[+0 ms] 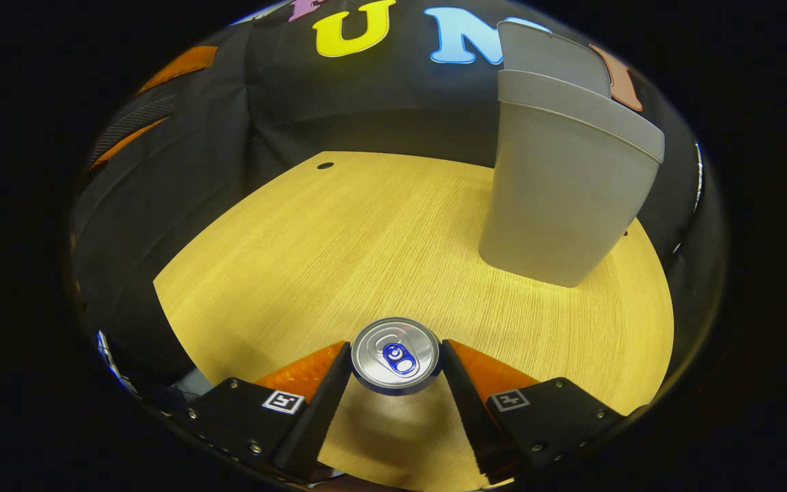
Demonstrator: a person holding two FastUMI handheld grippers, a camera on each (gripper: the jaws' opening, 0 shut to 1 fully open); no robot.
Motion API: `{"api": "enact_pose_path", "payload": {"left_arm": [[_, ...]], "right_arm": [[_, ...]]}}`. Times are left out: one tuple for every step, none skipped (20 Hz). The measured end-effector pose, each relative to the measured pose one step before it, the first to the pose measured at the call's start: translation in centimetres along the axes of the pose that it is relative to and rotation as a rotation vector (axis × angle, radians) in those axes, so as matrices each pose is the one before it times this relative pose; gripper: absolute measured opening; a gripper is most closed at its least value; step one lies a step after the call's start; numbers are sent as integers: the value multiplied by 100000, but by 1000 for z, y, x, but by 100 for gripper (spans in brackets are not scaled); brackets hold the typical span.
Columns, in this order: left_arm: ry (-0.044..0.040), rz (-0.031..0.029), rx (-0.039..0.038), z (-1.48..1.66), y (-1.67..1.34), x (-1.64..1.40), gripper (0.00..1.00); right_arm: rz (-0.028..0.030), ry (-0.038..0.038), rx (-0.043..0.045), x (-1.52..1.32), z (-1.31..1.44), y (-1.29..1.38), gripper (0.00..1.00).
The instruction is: Press the lid of the desktop garbage bin to open it, pick up the crumpled paper on the desktop and throw it into the bin, then pick up the pop can on the desktop and drop it into the bin, and finally close the garbage bin lid.
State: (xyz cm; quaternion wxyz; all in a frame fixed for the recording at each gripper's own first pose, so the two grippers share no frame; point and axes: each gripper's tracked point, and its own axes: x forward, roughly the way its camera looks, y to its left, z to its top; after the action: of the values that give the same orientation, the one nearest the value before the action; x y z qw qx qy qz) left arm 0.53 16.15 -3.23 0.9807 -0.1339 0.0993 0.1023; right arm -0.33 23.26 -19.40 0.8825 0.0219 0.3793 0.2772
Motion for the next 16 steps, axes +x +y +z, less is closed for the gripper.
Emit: {"api": "enact_pose_path", "payload": {"left_arm": [[-55,47,293,-11,-27,0,95],[76,87,250,-20,-26,24,95],[47,54,104,33,-29,121,95],[-17,-51,-12,-73,-63,-73,95],[178,-110,-105,-48,-111,80,95],[126,-183,-95,-7,-152,122,95],[4,-174,66,-59,-225,-16,95],[42,-210,253,-50,-193,16,95],[122,-300,197,27,-198,99,95],[33,-397,243,48,-297,58,95],[100,-393,530,-132,-309,175,95],[53,-427,574,-28,-242,91,95],[-160,-797,381,20,-360,174,95],[-54,-817,173,68,-368,180,95],[-128,-640,-34,-2,-340,196,95],[-182,-653,-256,4,-389,169,95]], "right_arm": [[223,-1153,53,-324,113,53,82],[-350,-1263,-187,-206,318,-171,83],[-76,-1196,31,-254,118,-97,83],[205,-1348,461,-212,301,-216,83],[268,-1500,768,-216,260,-145,82],[26,-1280,795,-262,373,-242,82],[-329,-1491,689,-294,254,-292,80],[-527,-1582,562,-352,433,-443,82],[-51,-1061,530,-334,253,-272,79],[-236,-985,1043,-345,354,-317,82],[163,-994,1263,-371,375,-229,82],[-103,-1208,1152,-425,551,-273,82],[114,-1607,933,-544,713,-289,82],[-173,-2082,943,-575,860,-291,82],[-205,-2414,866,-555,948,-289,82],[-553,-2642,539,-597,1112,-331,82]]}}
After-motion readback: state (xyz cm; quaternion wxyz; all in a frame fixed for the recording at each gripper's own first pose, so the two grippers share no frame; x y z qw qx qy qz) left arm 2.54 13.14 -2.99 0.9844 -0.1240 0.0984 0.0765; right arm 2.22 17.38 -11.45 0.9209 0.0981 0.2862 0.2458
